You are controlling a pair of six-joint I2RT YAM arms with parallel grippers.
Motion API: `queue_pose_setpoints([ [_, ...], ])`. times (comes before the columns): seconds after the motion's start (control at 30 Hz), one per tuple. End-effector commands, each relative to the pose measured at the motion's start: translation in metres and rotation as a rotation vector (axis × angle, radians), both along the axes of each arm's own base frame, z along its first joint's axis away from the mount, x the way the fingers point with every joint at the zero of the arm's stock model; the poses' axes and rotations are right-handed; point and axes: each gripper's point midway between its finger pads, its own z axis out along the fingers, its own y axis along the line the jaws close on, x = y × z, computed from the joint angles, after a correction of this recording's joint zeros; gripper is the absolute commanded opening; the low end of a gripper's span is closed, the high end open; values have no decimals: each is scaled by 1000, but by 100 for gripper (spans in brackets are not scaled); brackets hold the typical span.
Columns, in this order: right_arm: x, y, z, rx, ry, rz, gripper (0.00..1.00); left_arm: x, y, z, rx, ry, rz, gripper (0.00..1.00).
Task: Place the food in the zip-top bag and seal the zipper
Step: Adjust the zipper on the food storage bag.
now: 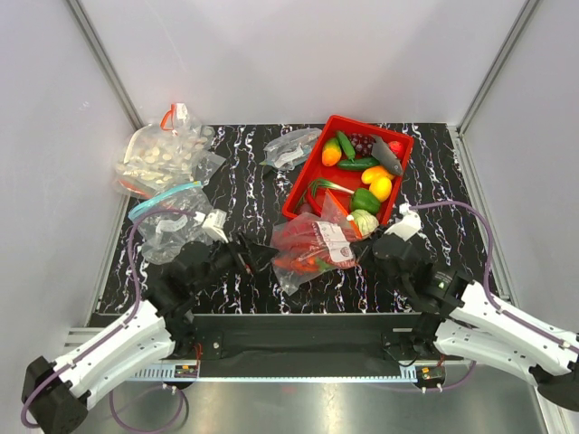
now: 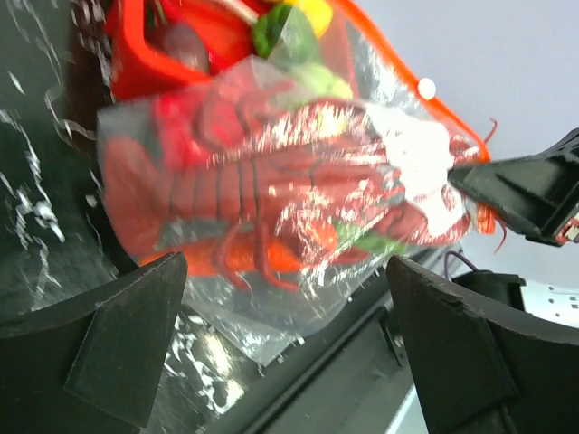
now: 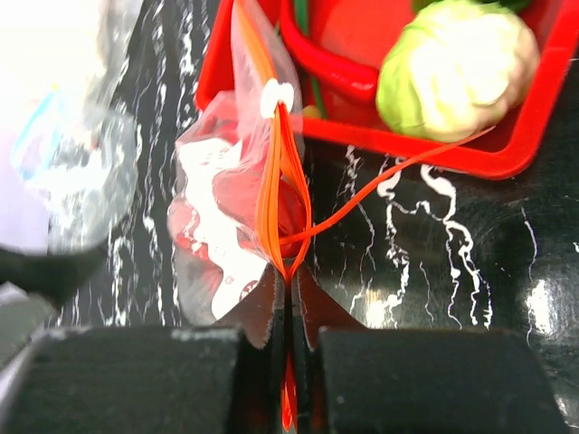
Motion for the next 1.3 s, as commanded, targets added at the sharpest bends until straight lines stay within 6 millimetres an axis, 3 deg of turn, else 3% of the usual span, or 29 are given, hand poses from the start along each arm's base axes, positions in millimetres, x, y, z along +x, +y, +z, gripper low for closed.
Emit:
queue_pose_setpoints([
  [0.0, 28, -20, 34, 77, -89, -231, 0, -5, -10, 6, -61, 92, 7, 99],
  [0.23, 42, -17, 38, 124, -139, -302, 0, -23, -14, -40, -109, 312, 46, 99],
  [0.53, 50, -9, 41, 110, -144, -300, 0, -47, -32, -44, -135, 356, -21, 99],
  [0.63, 50, -6, 42, 132, -145, -292, 0, -42, -36, -46, -156, 331, 13, 91],
  [0.67, 49, -5, 40, 131, -144, -283, 0, -43, -38, -50, -156, 326, 5, 82],
  [0.87, 48, -1, 45, 144, -158, -259, 0, -34, -49, -71, -111, 342, 50, 84],
  [0.97, 45, 0, 42, 148, -149, -251, 0, -19, -56, -61, -134, 281, 74, 74],
  [1.03, 43, -3, 40, 142, -140, -250, 0, -18, -67, -47, -139, 239, 28, 59],
  [1.07, 42, -3, 39, 141, -137, -248, 0, -16, -76, -27, -141, 189, -11, 53],
  [1.1, 40, -5, 41, 145, -139, -250, 0, -20, -81, -24, -121, 190, -50, 45],
  [1.17, 38, -11, 39, 124, -138, -253, 7, -20, -87, -6, -105, 152, -86, 27],
  [1.27, 33, -25, 47, 83, -156, -259, 24, -28, -75, 13, -105, 132, -96, 4],
])
